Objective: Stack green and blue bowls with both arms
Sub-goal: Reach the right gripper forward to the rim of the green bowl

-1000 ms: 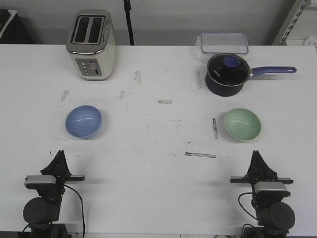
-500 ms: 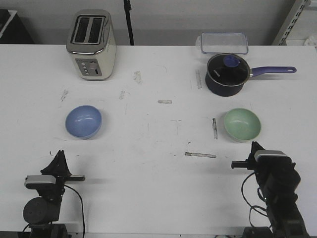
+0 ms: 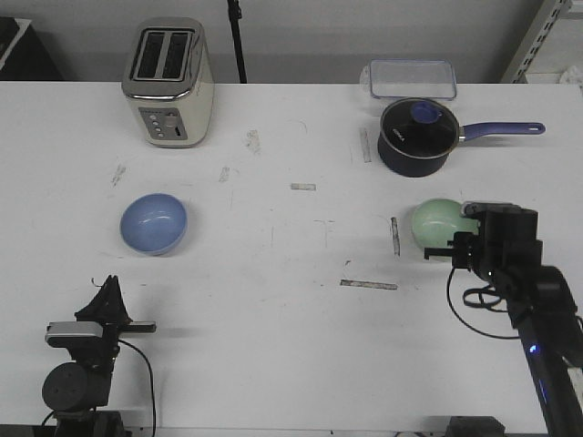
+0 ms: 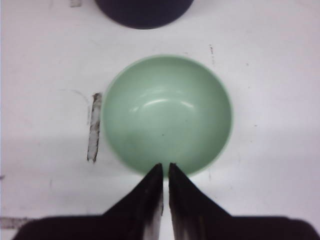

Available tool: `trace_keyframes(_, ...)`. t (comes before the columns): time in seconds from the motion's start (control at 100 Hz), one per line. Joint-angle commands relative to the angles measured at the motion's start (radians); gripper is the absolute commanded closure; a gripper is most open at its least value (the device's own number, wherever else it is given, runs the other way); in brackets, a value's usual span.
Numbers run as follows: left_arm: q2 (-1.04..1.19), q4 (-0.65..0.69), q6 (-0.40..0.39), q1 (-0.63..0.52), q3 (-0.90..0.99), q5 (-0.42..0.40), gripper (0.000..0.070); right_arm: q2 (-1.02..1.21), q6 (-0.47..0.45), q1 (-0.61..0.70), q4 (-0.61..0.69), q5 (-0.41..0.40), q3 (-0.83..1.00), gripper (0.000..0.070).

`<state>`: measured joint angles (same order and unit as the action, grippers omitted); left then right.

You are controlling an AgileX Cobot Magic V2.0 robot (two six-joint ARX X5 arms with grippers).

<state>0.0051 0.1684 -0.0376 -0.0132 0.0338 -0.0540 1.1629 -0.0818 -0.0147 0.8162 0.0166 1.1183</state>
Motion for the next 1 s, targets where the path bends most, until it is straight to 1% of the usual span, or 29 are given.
trace_keyframes(0.0, -0.002, 0.012, 0.004, 0.001, -0.022, -0.002, 0.0698, 0.067, -0.061, -0.027, 0.024, -0.024, 0.066, 0.0686)
trace_keyframes(0.04, -0.002, 0.012, 0.004, 0.001, -0.022, -0.002, 0.0698, 0.103, -0.061, -0.054, 0.026, -0.069, 0.101, 0.0685)
trace_keyframes(0.08, -0.002, 0.012, 0.004, 0.001, -0.022, -0.002, 0.0698, 0.137, -0.061, -0.087, 0.028, -0.130, 0.132, 0.0681)
trace_keyframes(0.12, -0.002, 0.012, 0.004, 0.001, -0.022, -0.002, 0.0698, 0.171, -0.061, -0.121, 0.031, -0.195, 0.162, 0.0650)
trace_keyframes(0.15, -0.002, 0.012, 0.004, 0.001, -0.022, -0.002, 0.0698, 0.194, -0.061, -0.147, 0.033, -0.242, 0.183, 0.0597)
trace_keyframes(0.18, -0.002, 0.012, 0.004, 0.001, -0.022, -0.002, 0.0698, 0.217, -0.060, -0.171, 0.034, -0.278, 0.202, 0.0528)
trace_keyframes(0.26, -0.002, 0.012, 0.004, 0.001, -0.022, -0.002, 0.0698, 0.272, -0.055, -0.223, 0.037, -0.331, 0.244, 0.0334)
trace_keyframes(0.3, -0.002, 0.012, 0.004, 0.001, -0.022, -0.002, 0.0698, 0.294, -0.050, -0.245, 0.037, -0.342, 0.254, 0.0270)
trace_keyframes(0.33, -0.002, 0.012, 0.004, 0.001, -0.022, -0.002, 0.0698, 0.310, -0.048, -0.260, 0.034, -0.343, 0.256, 0.0250)
trace_keyframes(0.44, -0.002, 0.012, 0.004, 0.001, -0.022, -0.002, 0.0698, 0.366, -0.016, -0.302, 0.042, -0.342, 0.256, 0.0241)
trace_keyframes(0.61, -0.002, 0.012, 0.004, 0.001, -0.022, -0.002, 0.0698, 0.457, 0.006, -0.312, 0.038, -0.342, 0.256, 0.0237)
trace_keyframes(0.86, -0.002, 0.012, 0.004, 0.001, -0.022, -0.002, 0.0698, 0.581, 0.009, -0.311, 0.018, -0.341, 0.256, 0.0242)
trace_keyframes(0.89, -0.002, 0.013, 0.004, 0.001, -0.022, -0.002, 0.0698, 0.591, 0.009, -0.311, 0.017, -0.341, 0.256, 0.0255)
trace_keyframes(0.92, -0.002, 0.013, 0.004, 0.001, -0.022, -0.002, 0.0698, 0.598, 0.009, -0.311, 0.016, -0.340, 0.256, 0.0290)
trace_keyframes(0.99, -0.002, 0.012, 0.004, 0.001, -0.022, -0.002, 0.0698, 0.606, 0.009, -0.311, 0.013, -0.331, 0.256, 0.0440)
